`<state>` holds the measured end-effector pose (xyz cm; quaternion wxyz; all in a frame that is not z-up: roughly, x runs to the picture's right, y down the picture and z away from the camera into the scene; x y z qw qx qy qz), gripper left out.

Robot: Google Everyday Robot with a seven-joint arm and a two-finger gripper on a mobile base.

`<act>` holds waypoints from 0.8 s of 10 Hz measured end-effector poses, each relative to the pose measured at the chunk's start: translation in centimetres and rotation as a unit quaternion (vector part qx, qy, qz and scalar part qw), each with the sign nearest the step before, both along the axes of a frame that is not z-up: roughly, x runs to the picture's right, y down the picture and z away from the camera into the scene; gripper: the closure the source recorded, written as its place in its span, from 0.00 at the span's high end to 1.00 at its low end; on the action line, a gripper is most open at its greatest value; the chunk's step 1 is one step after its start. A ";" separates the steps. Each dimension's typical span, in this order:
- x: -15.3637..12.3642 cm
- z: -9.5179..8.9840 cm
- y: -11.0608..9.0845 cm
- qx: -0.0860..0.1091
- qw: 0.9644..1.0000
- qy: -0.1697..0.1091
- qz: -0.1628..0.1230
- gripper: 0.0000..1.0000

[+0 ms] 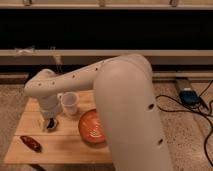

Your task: Place the eraser in the ceramic cup

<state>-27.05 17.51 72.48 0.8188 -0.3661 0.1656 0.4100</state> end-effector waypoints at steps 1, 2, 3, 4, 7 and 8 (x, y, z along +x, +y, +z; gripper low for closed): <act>-1.5 0.1 0.1 0.002 1.000 -0.011 -0.012 0.80; -2.2 0.4 0.0 0.007 1.000 -0.014 -0.020 0.80; -3.1 1.5 -0.3 0.013 0.999 -0.015 -0.029 0.80; -4.1 2.3 -0.5 0.016 0.999 -0.017 -0.036 0.80; -5.7 5.2 -2.0 0.024 0.999 -0.015 -0.041 0.80; -6.4 5.8 -2.1 0.025 0.999 -0.017 -0.042 0.80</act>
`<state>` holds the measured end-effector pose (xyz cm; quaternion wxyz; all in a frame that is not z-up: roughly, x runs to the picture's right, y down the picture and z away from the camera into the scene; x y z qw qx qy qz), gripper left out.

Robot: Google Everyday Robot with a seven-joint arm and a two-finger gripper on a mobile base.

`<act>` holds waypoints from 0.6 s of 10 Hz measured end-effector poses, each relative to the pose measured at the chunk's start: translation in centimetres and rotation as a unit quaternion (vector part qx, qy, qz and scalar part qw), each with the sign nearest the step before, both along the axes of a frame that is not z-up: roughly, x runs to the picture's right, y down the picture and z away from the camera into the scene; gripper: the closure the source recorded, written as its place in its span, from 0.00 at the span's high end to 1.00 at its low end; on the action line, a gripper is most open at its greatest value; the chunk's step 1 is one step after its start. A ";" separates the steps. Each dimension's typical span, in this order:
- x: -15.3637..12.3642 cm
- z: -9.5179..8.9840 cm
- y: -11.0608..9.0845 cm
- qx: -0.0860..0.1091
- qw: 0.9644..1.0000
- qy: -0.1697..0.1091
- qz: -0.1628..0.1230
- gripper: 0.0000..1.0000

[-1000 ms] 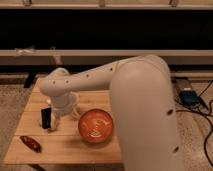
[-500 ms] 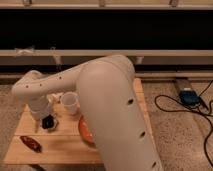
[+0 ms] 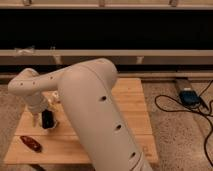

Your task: Place the eraser in the ceramic cup

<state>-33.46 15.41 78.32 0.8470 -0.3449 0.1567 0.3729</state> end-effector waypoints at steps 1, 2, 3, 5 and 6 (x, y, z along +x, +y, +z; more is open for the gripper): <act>0.0 1.0 -0.3 0.001 1.000 0.004 0.002 0.80; 0.2 1.8 -0.5 0.001 1.000 0.008 0.006 0.80; -0.1 2.3 -0.4 0.000 1.000 0.008 0.006 0.80; -0.5 3.5 -0.3 -0.004 1.000 0.010 0.009 0.80; -0.3 4.0 -0.2 -0.006 1.000 0.014 0.010 0.80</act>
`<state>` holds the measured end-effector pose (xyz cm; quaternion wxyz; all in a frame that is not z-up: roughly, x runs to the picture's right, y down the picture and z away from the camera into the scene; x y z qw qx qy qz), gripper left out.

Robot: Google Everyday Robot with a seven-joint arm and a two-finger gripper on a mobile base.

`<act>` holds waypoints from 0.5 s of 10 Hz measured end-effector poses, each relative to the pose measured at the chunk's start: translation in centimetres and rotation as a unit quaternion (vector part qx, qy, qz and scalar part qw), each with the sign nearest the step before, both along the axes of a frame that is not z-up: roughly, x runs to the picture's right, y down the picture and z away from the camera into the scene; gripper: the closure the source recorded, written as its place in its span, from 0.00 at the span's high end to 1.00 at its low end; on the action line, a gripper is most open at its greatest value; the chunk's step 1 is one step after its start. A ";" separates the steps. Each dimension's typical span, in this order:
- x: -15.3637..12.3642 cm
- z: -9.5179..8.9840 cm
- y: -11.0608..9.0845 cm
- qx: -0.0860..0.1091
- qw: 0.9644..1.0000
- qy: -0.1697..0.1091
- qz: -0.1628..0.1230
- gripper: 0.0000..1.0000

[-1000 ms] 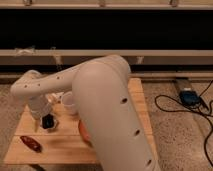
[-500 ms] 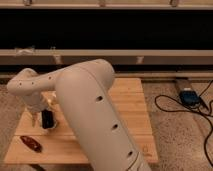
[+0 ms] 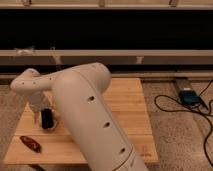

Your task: Place the eraser in the ceramic cup

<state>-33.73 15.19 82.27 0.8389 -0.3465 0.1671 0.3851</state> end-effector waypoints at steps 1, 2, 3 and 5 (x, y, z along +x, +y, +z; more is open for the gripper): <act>-0.1 0.3 0.0 -0.002 1.000 0.002 0.001 0.80; -0.2 0.6 0.3 -0.006 1.000 0.003 0.000 0.80; -0.2 0.9 0.4 -0.012 1.000 0.005 0.001 0.78; 0.0 1.5 0.8 -0.035 0.999 0.009 0.004 0.60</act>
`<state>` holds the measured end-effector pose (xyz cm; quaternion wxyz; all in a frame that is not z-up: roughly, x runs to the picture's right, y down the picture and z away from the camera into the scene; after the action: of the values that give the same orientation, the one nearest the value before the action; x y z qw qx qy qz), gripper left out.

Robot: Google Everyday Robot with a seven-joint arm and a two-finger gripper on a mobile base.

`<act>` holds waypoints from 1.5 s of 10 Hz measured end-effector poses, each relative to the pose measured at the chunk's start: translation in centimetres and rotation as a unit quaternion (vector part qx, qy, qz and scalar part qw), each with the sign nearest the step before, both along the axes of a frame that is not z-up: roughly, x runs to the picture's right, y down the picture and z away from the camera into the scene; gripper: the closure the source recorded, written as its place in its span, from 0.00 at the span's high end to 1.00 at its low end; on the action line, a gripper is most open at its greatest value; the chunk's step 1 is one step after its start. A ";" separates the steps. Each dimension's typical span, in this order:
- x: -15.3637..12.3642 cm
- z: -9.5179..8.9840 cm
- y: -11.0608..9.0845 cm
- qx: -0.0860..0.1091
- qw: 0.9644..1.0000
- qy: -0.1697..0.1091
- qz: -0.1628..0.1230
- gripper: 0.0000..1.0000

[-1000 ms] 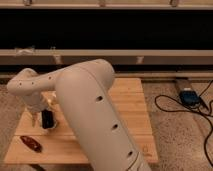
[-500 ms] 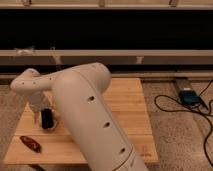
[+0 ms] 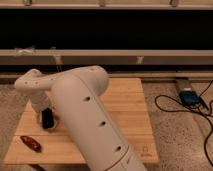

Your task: Place the eraser in the ceramic cup

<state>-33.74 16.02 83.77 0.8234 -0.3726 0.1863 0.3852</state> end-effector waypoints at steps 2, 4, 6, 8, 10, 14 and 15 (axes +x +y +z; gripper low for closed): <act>0.2 -0.1 -0.1 -0.008 1.000 -0.001 0.004 0.39; 0.5 -0.3 -0.3 -0.016 1.000 -0.004 0.010 0.17; 0.6 -1.4 -0.9 -0.018 0.999 -0.017 0.021 0.02; 0.5 -3.7 -2.4 -0.014 0.998 -0.043 0.037 0.00; 0.5 -6.1 -4.1 -0.003 0.996 -0.073 0.053 0.00; 0.6 -10.6 -8.5 0.030 0.986 -0.141 0.083 0.00; 1.0 -10.7 -9.7 0.037 0.984 -0.150 0.091 0.00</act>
<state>-32.79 6.34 73.02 0.8164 -0.4113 0.0117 0.4053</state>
